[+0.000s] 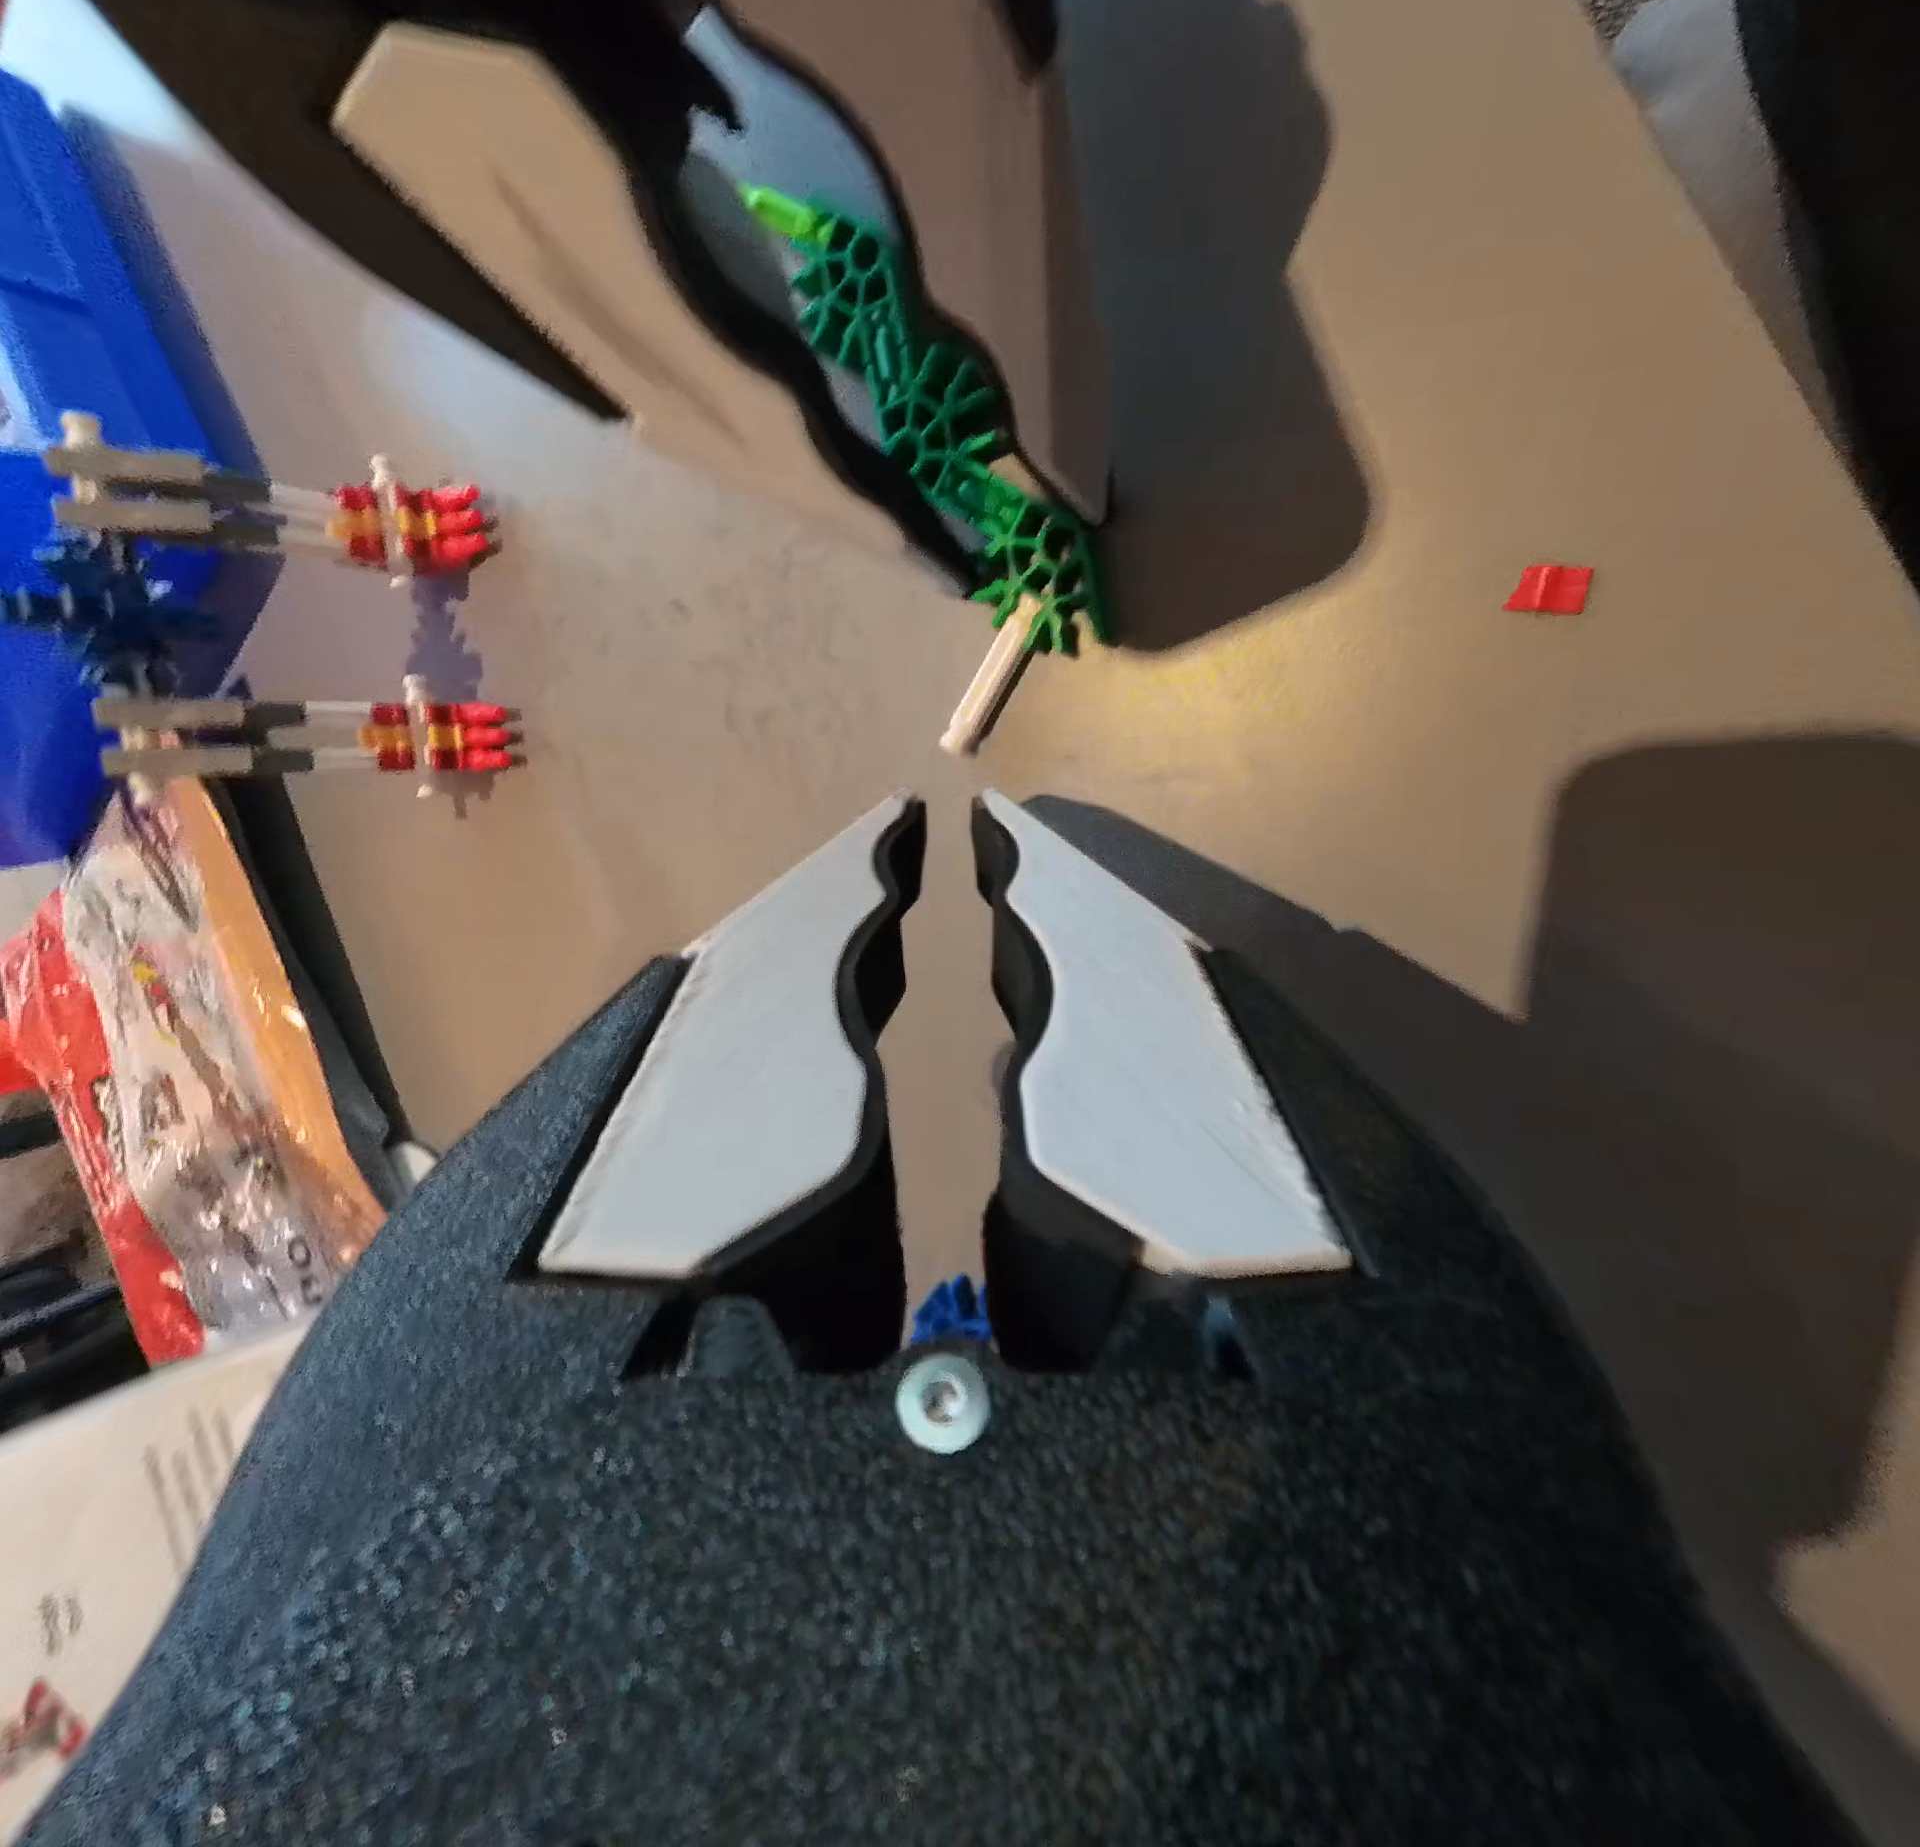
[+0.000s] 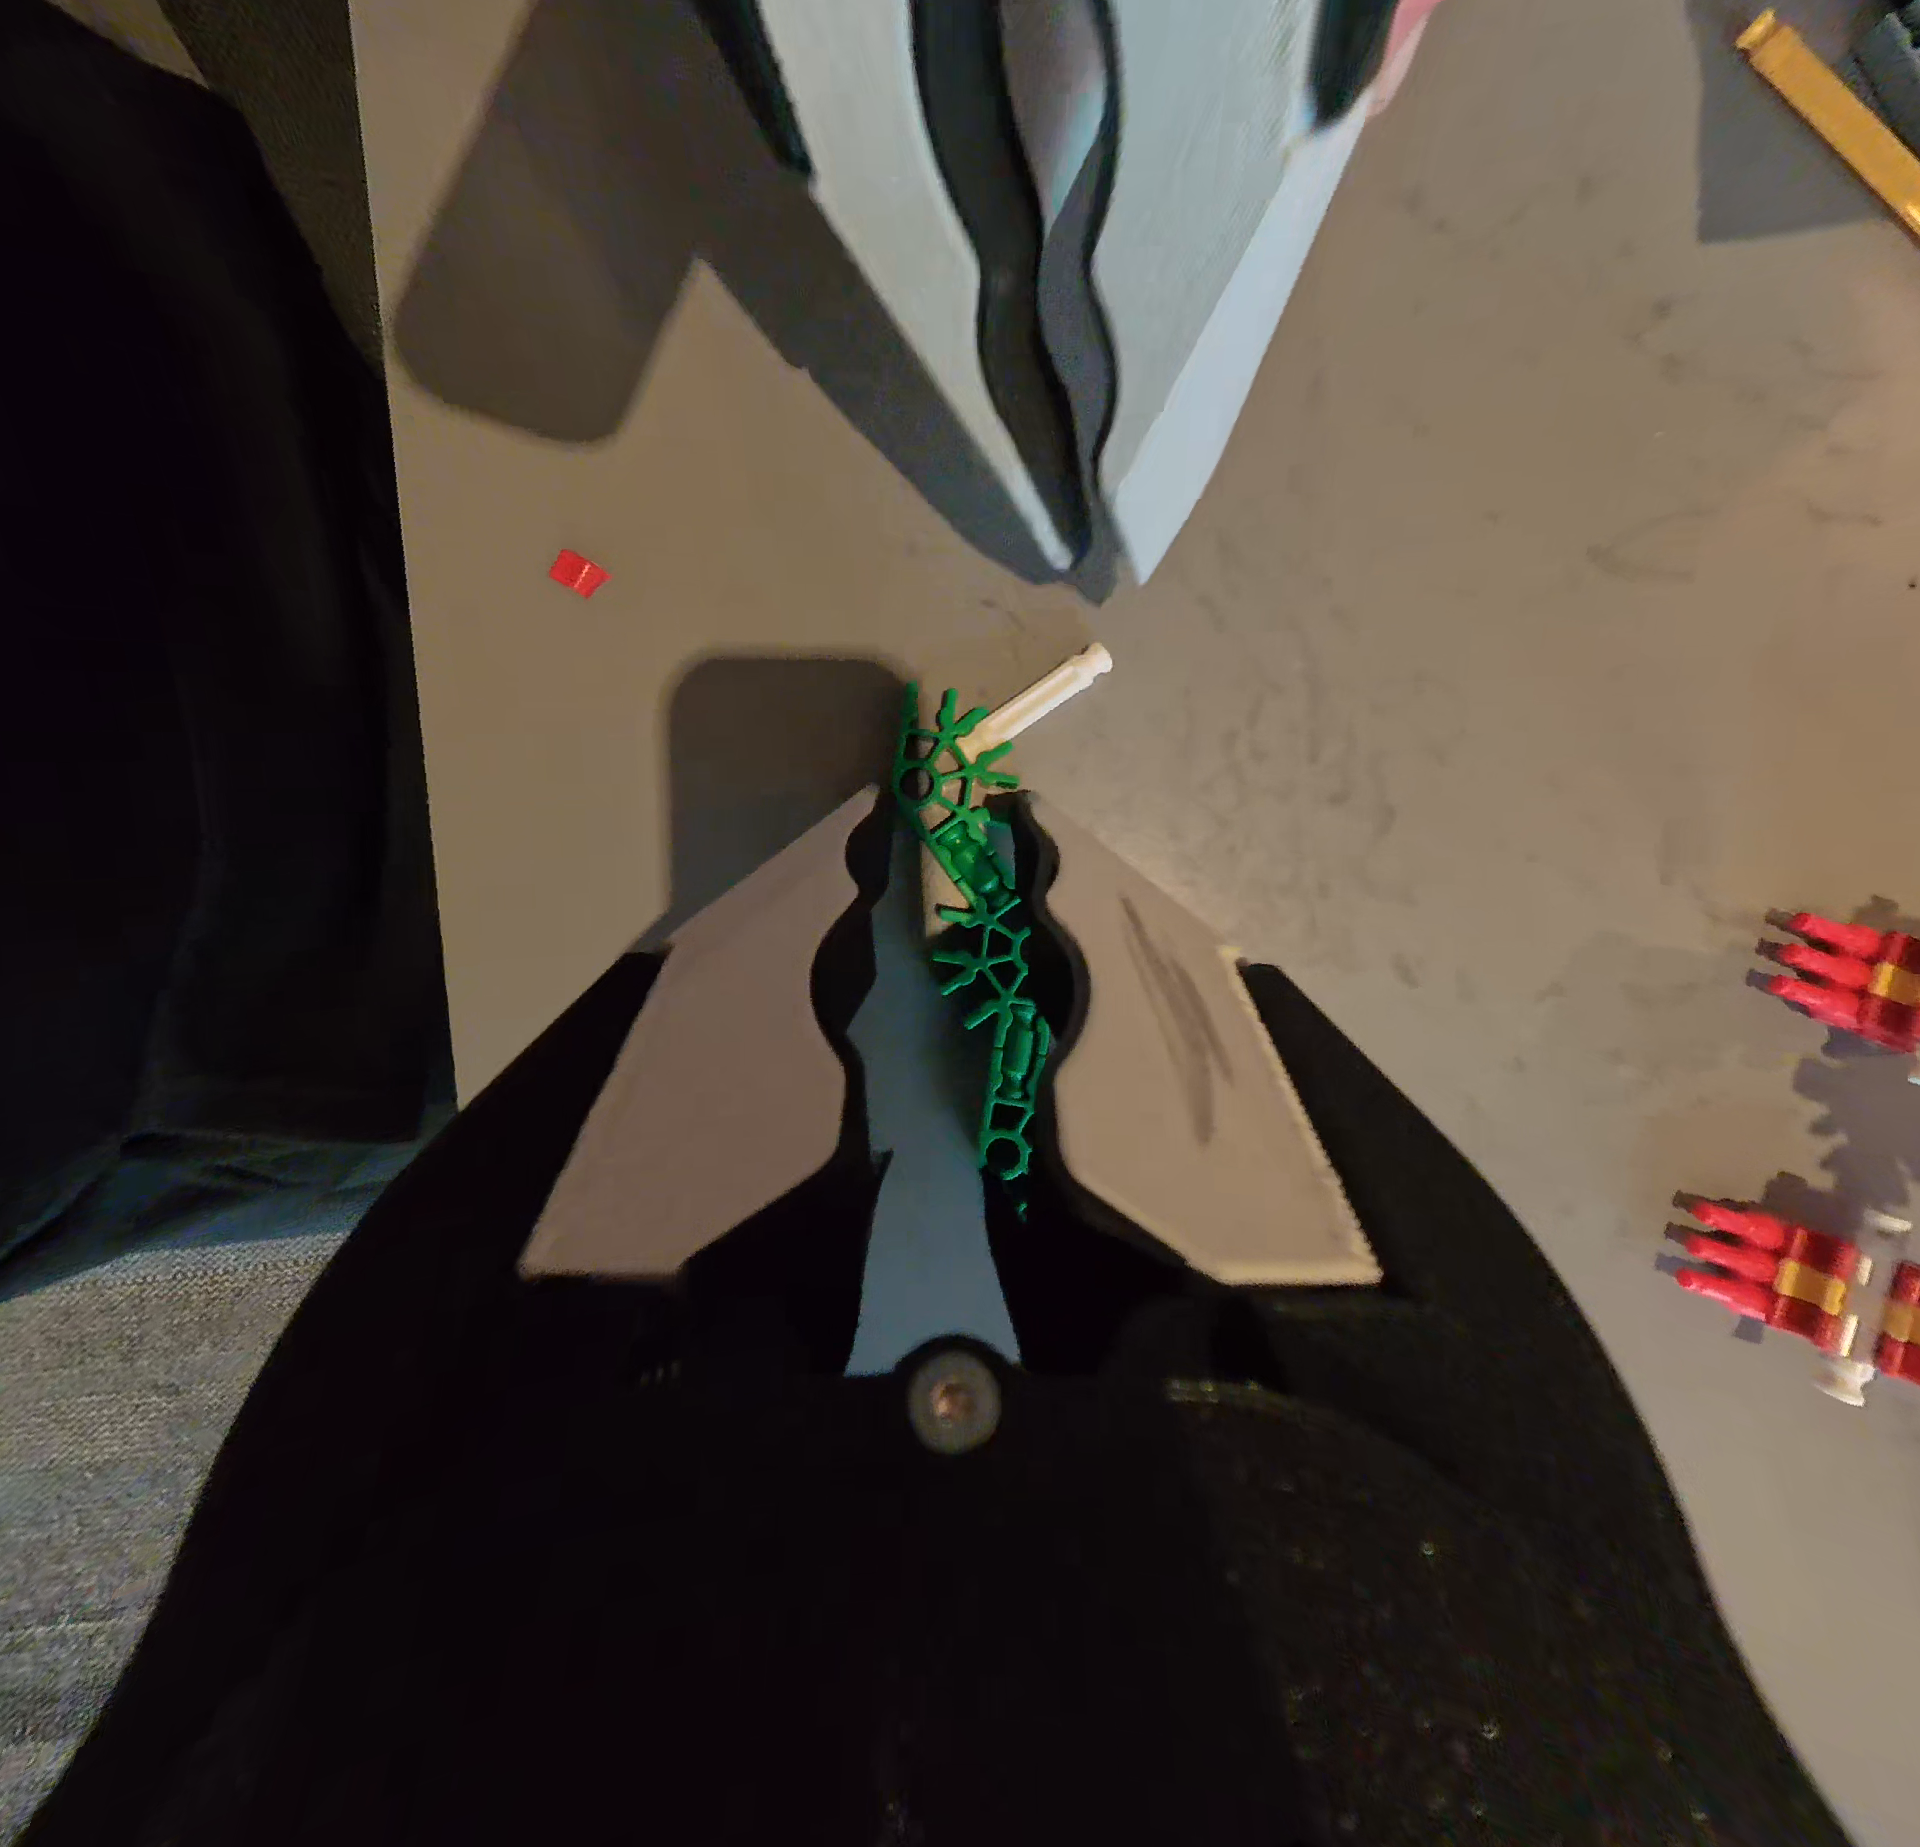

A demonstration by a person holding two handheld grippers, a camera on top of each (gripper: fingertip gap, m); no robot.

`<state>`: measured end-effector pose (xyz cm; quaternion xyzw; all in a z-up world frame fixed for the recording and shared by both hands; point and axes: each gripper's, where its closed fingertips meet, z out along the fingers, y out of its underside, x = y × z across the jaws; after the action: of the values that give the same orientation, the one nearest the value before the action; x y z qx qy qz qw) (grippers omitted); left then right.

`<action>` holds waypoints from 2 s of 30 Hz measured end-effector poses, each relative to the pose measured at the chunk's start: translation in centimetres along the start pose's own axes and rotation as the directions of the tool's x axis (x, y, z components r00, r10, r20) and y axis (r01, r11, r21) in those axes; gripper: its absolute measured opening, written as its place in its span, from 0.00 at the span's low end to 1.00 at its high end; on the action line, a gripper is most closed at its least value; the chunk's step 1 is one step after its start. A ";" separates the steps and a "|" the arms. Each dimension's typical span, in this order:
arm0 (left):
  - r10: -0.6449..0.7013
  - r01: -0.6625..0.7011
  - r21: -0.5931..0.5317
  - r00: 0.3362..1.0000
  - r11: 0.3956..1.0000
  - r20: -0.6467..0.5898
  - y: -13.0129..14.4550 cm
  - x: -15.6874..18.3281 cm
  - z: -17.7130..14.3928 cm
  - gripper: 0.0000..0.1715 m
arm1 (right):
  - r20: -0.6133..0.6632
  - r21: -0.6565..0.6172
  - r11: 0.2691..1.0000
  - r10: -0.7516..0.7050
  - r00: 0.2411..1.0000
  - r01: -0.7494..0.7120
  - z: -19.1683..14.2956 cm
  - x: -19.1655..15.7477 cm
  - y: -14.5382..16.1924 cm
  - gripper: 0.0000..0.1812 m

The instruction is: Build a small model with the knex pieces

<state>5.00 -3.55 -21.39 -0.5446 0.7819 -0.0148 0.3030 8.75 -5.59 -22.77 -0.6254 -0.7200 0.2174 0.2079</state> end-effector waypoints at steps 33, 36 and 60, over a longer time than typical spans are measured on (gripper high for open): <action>-0.515 0.523 -0.075 0.851 0.849 0.108 13.2 3.0 -9.0 0.17 | -0.069 0.086 0.995 0.062 0.996 -0.056 -0.3 -0.4 -0.9 0.13; -0.539 0.542 -0.092 0.841 0.835 0.056 13.4 3.7 -7.8 0.20 | -0.081 0.098 0.993 0.072 0.994 -0.064 -0.6 -0.3 -0.9 0.13; -0.579 0.582 -0.013 0.811 0.813 0.088 14.4 2.4 -7.5 0.18 | -0.109 0.185 0.978 0.115 0.987 -0.094 -2.0 1.8 -1.5 0.13</action>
<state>-11.28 -2.05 -21.46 -0.7631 0.5660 -0.0693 0.3042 8.40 -3.91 -20.19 -0.6530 -0.6500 0.2543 0.2939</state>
